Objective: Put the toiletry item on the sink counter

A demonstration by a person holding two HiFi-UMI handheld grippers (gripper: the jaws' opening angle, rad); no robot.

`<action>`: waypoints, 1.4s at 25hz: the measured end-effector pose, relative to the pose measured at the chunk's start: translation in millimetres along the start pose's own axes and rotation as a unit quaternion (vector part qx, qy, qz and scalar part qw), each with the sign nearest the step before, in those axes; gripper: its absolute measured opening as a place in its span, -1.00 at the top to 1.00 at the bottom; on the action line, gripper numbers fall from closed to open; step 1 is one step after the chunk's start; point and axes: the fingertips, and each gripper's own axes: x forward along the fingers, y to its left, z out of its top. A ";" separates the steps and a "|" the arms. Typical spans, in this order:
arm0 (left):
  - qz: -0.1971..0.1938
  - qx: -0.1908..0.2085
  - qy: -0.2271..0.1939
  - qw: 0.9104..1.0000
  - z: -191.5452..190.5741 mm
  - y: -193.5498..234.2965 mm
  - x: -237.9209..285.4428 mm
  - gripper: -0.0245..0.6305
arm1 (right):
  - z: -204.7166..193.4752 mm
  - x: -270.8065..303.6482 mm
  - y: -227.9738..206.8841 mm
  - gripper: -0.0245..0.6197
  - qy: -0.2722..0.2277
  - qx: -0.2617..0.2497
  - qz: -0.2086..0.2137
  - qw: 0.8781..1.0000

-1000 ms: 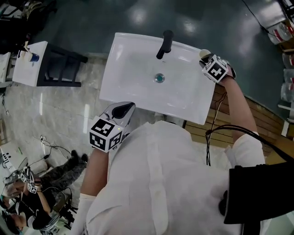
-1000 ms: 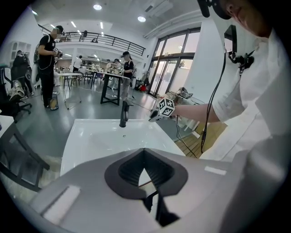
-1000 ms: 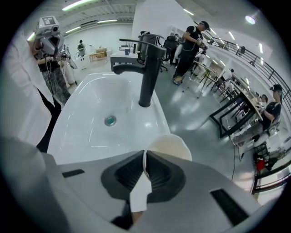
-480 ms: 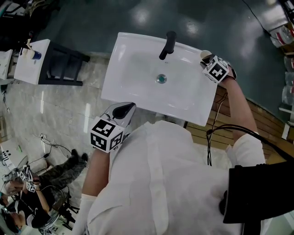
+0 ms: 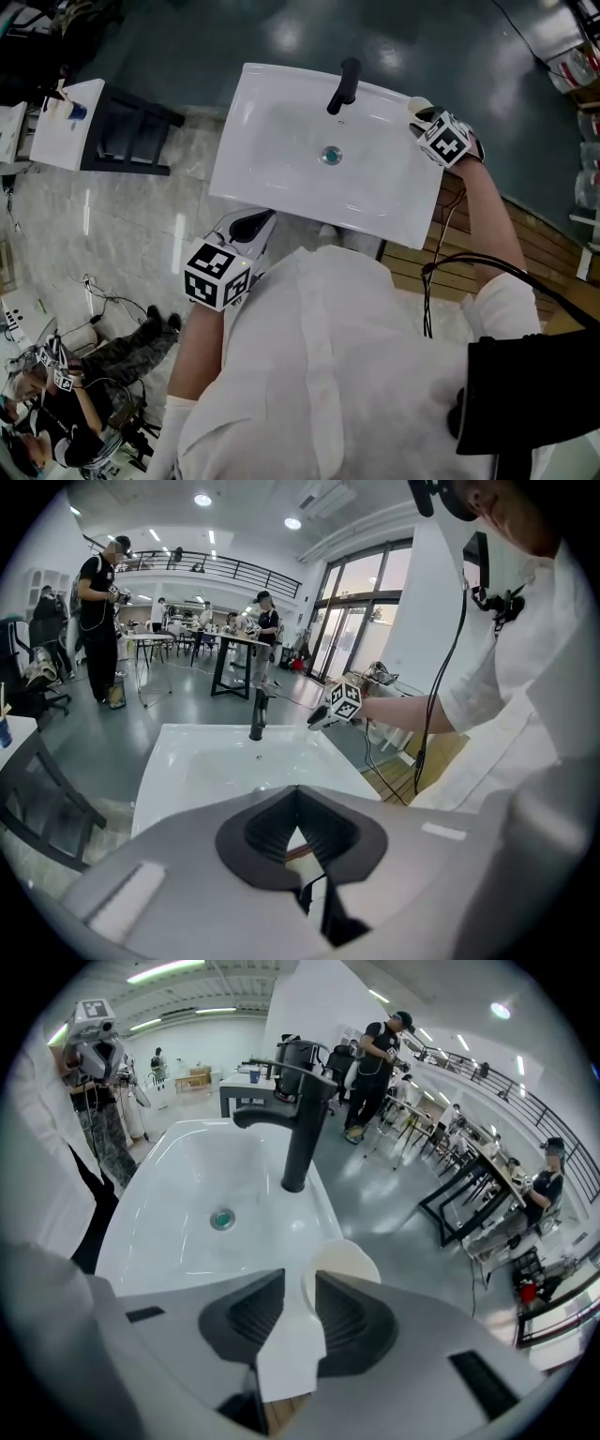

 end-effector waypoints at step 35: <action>-0.115 0.069 -0.027 0.991 -102.6 -39.9 -131.1 0.91 | 112.6 -130.5 339.4 0.90 -0.144 0.212 -0.034 0.966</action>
